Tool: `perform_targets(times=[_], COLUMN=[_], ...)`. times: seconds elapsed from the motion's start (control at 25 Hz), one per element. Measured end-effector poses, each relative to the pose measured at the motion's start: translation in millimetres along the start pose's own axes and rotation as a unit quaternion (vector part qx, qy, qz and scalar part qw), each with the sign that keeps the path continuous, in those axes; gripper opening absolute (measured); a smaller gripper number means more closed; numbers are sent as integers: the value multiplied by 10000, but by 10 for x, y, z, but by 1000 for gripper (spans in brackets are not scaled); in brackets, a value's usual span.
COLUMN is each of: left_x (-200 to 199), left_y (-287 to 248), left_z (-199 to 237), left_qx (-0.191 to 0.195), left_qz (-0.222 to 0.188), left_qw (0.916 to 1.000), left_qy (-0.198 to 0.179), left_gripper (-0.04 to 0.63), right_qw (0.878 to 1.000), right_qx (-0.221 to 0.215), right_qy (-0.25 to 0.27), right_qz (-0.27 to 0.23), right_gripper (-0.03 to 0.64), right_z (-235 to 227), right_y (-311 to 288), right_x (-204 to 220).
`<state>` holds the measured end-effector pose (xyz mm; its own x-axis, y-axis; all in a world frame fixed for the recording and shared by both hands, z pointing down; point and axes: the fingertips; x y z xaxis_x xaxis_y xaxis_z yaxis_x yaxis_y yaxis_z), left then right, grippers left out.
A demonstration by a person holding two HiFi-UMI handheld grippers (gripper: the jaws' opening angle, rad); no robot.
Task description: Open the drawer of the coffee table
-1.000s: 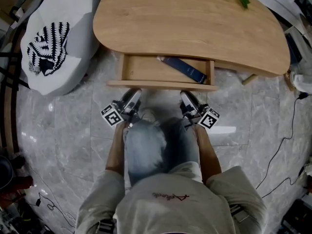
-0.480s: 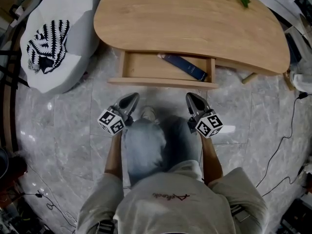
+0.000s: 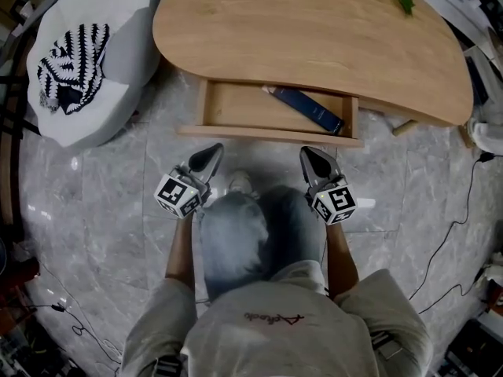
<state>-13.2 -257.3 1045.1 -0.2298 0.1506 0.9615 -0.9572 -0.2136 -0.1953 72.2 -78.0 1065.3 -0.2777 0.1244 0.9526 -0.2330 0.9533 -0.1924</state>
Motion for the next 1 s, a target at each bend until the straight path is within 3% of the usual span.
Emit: perform_targets(times=[0.24, 0.48, 0.72, 1.0], left_x=[-13, -430, -1032, -2074], left_y=[-40, 109, 306, 466], left_z=[80, 151, 172, 39], left_qx=[141, 25, -157, -289], left_qz=[358, 587, 802, 1010], left_qw=[9993, 9978, 9956, 9928], left_qy=[-13, 293, 469, 576], left_gripper=[0, 0, 0, 0], right_qw=[9994, 9966, 9935, 9923], right_qx=[118, 78, -42, 102], right_qy=[-176, -419, -595, -626], right_qz=[291, 705, 968, 1068], right_gripper=[5, 5, 5, 5], right_z=[31, 241, 515, 615], right_y=[-183, -209, -152, 92], right_x=[-12, -363, -986, -2100])
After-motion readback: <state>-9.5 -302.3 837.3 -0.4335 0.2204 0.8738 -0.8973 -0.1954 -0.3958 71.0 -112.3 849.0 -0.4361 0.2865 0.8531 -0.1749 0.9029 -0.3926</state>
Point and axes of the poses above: the fingertips, and each gripper's own axes: y backward along the fingers, z to its left, x out of its underside, and after that the axes turned 10 degrees about -x, right-handed
